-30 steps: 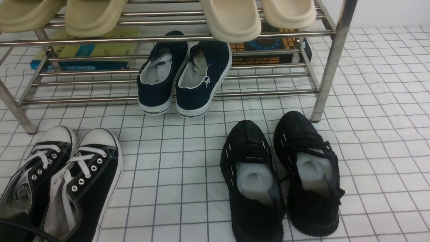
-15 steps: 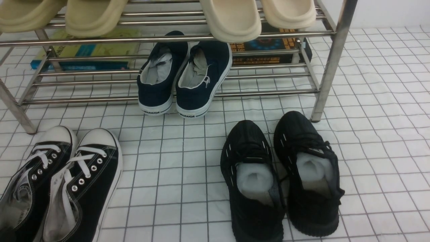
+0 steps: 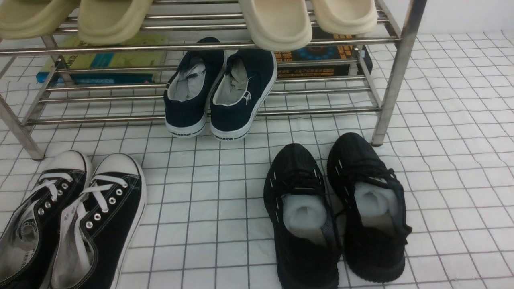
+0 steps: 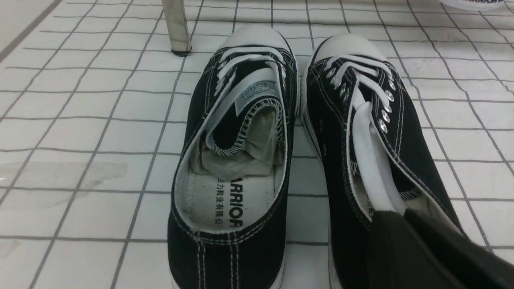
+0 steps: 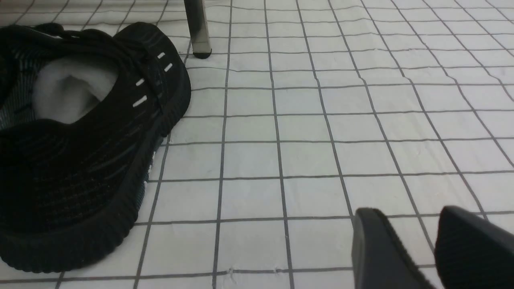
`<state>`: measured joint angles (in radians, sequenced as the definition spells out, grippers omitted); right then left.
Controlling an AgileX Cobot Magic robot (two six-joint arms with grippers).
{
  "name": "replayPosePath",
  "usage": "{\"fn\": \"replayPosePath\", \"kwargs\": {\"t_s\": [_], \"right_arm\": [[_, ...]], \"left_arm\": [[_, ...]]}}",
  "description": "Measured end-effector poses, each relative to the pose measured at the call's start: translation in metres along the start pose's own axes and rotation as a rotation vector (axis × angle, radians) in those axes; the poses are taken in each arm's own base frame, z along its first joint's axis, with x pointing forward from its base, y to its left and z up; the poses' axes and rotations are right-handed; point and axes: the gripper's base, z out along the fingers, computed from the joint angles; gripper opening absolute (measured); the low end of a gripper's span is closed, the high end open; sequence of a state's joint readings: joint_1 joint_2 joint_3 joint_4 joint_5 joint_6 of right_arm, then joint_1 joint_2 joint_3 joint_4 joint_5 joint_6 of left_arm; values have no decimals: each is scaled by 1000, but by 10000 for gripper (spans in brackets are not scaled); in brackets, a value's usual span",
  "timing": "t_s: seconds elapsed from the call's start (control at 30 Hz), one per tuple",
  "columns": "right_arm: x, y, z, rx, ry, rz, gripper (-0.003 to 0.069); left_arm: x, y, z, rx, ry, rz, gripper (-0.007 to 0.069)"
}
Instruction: Take the shoes off the shelf with your hand from the white checkered tablecloth.
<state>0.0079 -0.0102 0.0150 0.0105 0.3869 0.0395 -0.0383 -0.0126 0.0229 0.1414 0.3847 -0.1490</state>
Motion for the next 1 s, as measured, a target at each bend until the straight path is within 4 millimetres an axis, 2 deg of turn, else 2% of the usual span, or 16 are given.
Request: {"fn": "replayPosePath", "kwargs": {"t_s": [1.0], "right_arm": [[0, 0, 0, 0, 0, 0, 239]], "left_arm": [[0, 0, 0, -2, -1, 3, 75]]}}
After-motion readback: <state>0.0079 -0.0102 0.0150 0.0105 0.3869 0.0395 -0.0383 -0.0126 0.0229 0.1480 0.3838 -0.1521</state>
